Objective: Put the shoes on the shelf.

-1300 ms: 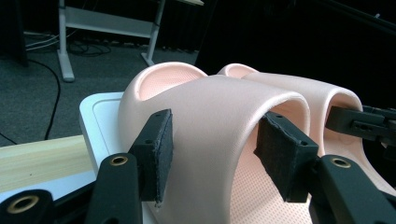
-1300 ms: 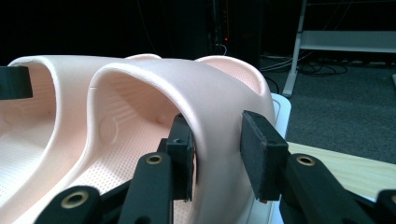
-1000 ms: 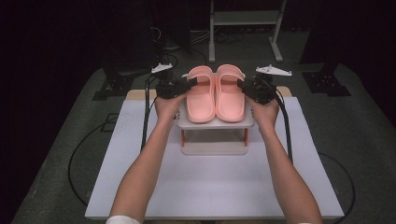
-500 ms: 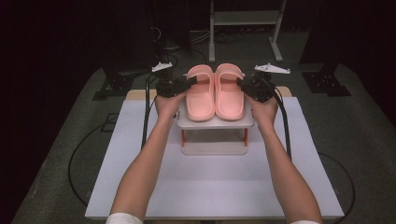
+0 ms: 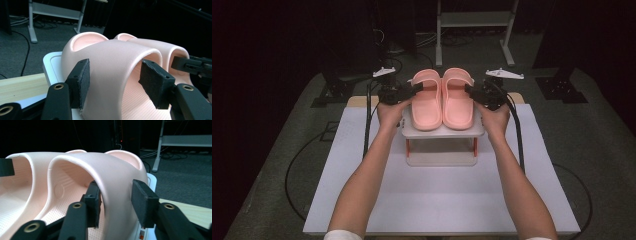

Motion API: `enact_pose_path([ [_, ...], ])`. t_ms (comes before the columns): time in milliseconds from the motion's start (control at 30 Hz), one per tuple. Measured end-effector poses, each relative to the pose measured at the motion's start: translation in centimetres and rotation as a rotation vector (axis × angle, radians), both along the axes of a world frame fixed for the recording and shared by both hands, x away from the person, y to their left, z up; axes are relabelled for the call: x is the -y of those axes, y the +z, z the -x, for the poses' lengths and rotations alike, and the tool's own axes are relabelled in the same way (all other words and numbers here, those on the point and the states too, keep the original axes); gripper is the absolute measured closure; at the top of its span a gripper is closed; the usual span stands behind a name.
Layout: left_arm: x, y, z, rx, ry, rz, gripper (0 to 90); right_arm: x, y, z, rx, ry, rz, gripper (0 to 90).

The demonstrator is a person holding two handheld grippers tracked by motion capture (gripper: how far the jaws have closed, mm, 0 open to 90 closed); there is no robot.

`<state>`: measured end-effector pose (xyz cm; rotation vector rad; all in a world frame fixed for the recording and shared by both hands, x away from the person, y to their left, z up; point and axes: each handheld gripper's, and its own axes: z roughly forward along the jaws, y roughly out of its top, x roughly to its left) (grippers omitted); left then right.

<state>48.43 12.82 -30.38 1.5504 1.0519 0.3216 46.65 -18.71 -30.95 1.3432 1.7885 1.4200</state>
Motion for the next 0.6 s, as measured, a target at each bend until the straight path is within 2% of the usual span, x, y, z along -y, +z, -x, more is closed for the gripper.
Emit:
enact_pose_path([
  [300, -0.1, 0.4, 0.8, 0.013, -0.019, -0.014, 38.2, 0.5, 0.5, 0.6, 0.009, 0.010, -0.025, 53.0],
  [400, 0.2, 0.5, 1.3, 0.040, -0.022, -0.007, 37.9, 0.6, 0.5, 0.9, 0.009, 0.015, -0.032, 52.3],
  [533, 0.2, 0.2, 1.6, 0.041, -0.026, -0.014, 37.0, 0.9, 0.6, 1.1, 0.004, 0.026, -0.039, 51.6],
  [600, 0.1, 0.0, 1.7, 0.035, -0.026, -0.003, 37.0, 1.0, 0.5, 1.3, 0.010, 0.034, -0.043, 51.4],
])
